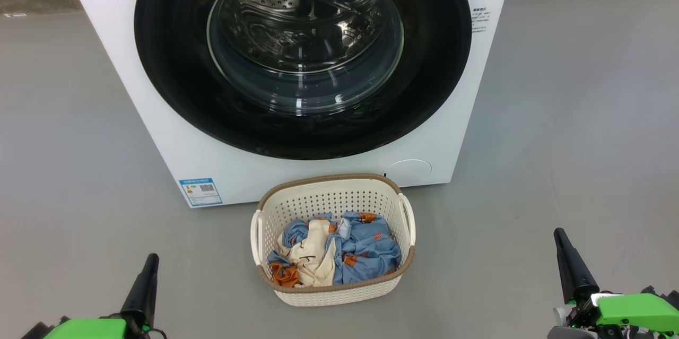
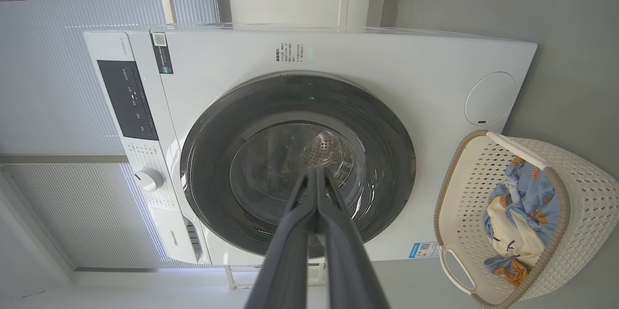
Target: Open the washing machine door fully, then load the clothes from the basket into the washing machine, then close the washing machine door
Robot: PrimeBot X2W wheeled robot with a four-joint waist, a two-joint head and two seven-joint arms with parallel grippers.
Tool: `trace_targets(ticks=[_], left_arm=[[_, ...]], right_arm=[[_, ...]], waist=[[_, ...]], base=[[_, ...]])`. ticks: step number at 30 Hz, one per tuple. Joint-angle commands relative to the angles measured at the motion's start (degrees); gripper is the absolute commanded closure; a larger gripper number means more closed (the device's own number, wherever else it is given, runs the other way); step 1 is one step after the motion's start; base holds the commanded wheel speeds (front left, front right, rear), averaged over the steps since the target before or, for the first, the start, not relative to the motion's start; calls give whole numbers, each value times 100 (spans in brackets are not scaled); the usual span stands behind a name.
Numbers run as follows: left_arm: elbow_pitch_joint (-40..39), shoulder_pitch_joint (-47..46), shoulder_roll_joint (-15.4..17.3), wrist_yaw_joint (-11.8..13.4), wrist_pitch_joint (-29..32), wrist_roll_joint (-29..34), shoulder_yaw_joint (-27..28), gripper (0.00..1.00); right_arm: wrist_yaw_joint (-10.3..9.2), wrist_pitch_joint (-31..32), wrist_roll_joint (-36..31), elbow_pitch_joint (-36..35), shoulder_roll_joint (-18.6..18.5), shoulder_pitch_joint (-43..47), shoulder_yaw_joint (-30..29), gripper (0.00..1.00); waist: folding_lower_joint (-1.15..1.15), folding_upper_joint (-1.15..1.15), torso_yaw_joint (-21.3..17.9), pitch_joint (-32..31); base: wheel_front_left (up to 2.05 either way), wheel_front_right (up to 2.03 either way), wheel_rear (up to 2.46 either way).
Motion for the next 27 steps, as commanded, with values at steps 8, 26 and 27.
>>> trace_targets(ticks=[8, 26, 27], left_arm=[[-104, -235, 70, -17, 35, 48, 191, 100], [-104, -235, 70, -17, 35, 48, 191, 100], [-104, -235, 70, -17, 35, 48, 191, 100]], right_arm=[[-5, 42, 22, -139, -66, -232, 155, 100], [-5, 42, 22, -139, -66, -232, 155, 100], [-5, 42, 22, -139, -66, -232, 155, 100]], waist=[[0, 0, 0, 0], [0, 0, 0, 0], [0, 0, 0, 0]], base=[[0, 0, 0], [0, 0, 0], [0, 0, 0]])
